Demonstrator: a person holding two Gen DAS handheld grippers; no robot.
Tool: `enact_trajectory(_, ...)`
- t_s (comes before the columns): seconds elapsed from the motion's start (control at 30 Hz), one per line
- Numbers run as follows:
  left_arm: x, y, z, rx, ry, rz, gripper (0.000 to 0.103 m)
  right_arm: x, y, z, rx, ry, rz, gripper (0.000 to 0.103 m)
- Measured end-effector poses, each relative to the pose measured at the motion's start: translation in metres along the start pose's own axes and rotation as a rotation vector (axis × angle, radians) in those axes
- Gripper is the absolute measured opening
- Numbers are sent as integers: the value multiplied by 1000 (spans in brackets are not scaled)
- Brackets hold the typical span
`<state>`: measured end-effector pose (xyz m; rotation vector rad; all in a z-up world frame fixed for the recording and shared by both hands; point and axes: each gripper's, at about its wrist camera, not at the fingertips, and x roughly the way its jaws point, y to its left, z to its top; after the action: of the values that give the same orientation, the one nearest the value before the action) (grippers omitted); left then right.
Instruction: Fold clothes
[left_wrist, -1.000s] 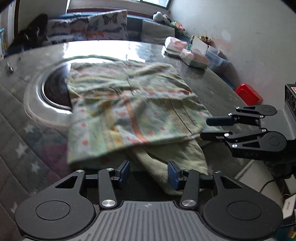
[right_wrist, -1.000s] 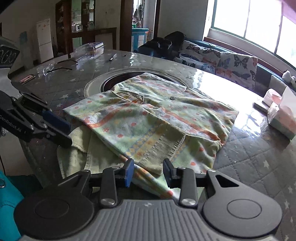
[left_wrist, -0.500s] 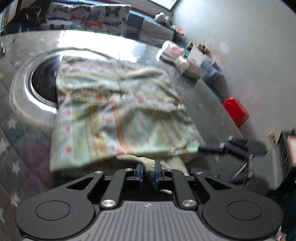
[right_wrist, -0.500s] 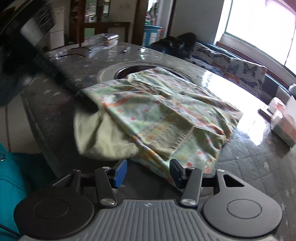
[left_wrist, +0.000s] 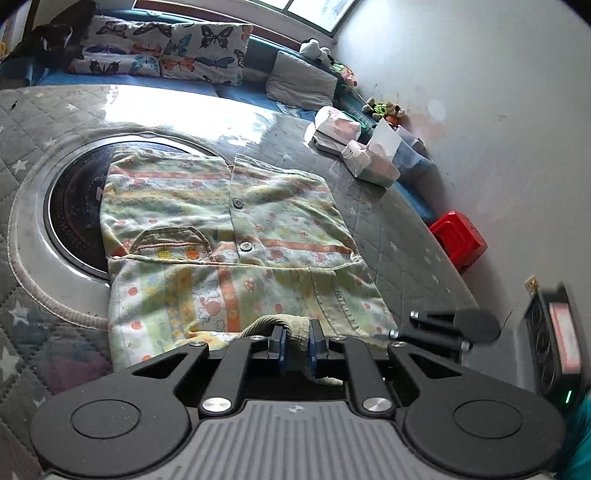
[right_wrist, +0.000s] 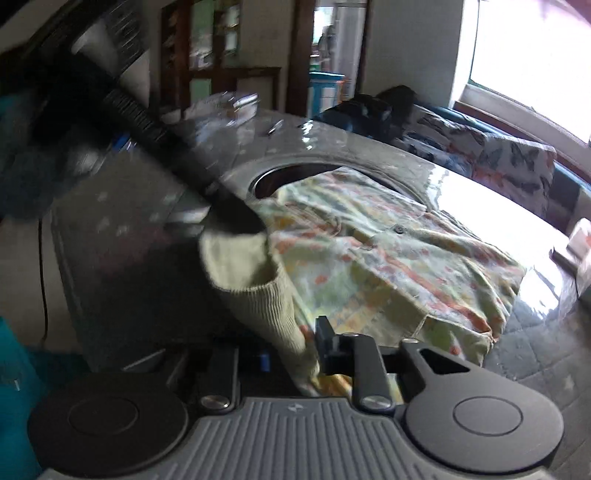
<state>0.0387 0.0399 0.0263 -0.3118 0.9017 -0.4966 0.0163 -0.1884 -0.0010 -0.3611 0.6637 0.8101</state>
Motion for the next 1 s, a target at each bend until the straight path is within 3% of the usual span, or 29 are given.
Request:
enact_trajectory(0.07, -7, 3, -5, 18, -14, 3, 16, -3, -8, 5, 53, -16, 8, 16)
enact_trajectory(0.1, -12, 5, -9, 26, -24, 4, 23, -4, -13, 8, 84, -26, 18, 15)
enact_trajectory(0.13, -17, 7, -13, 42, -40, 19, 38, -6, -17, 11, 112, -34, 25, 14)
enact_trajectory(0.2, -29, 9, -22, 89, -80, 70, 52, -9, -23, 15, 140, -48, 30, 14)
enact_trajectory(0.3, -42, 11, -37, 156, -119, 130, 54, -9, -28, 21, 149, -56, 22, 13)
enact_trajectory(0.63, -23, 0, -64, 440, -180, 328, 56, -8, -37, 34, 189, -74, 1, 12)
enact_trajectory(0.8, -12, -4, -69, 599, -243, 440, 54, -9, -40, 35, 195, -81, -4, 12)
enact_trajectory(0.87, -9, -3, -71, 657, -263, 452, 44, -8, -41, 35, 196, -80, -5, 12)
enact_trajectory(0.93, -7, -3, -73, 714, -280, 458, 22, -9, -41, 33, 199, -81, -8, 11)
enact_trajectory(1.0, -5, 0, -74, 750, -282, 452, 12, -10, -41, 32, 203, -84, -8, 10)
